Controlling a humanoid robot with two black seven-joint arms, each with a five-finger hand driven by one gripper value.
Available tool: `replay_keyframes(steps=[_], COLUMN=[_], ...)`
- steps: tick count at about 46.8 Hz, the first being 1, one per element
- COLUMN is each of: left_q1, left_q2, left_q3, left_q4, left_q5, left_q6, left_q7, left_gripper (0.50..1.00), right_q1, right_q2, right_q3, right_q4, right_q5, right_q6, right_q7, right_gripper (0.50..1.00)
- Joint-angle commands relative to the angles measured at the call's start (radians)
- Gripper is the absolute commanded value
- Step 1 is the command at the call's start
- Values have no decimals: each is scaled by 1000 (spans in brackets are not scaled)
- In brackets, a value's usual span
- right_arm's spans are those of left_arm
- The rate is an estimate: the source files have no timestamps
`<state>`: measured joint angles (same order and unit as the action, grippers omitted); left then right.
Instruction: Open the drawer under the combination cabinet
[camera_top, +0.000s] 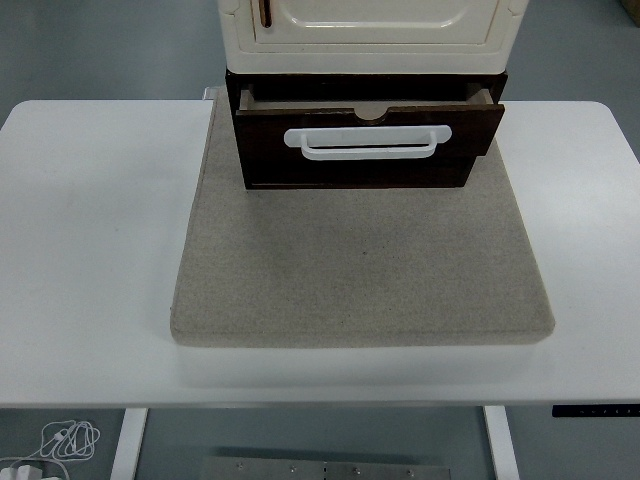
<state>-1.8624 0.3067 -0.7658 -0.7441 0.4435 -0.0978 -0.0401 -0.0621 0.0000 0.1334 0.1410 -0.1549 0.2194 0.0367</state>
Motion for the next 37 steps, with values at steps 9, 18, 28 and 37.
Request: replay_keyframes(steps=[9, 18, 28, 37], left_q1=[72, 167, 310, 460], left_q2=[111, 150, 152, 152], left_q3=[-12, -15, -17, -18], left_q4=[169, 290, 350, 350], left_q5=[-184, -351, -561, -755], left_q6=[124, 119, 115, 116], left_q7=[-38, -27, 6, 40], left_gripper=[1000, 1000, 1000, 1000], right_q1=[-1, 1, -1, 1], right_q2=[0, 0, 0, 0], right_q3=[0, 0, 0, 0], right_q4=[0, 0, 0, 0], right_q5=[0, 0, 0, 0], right_q6=[0, 0, 0, 0], right_q7=[0, 0, 0, 0], right_gripper=[926, 926, 926, 926])
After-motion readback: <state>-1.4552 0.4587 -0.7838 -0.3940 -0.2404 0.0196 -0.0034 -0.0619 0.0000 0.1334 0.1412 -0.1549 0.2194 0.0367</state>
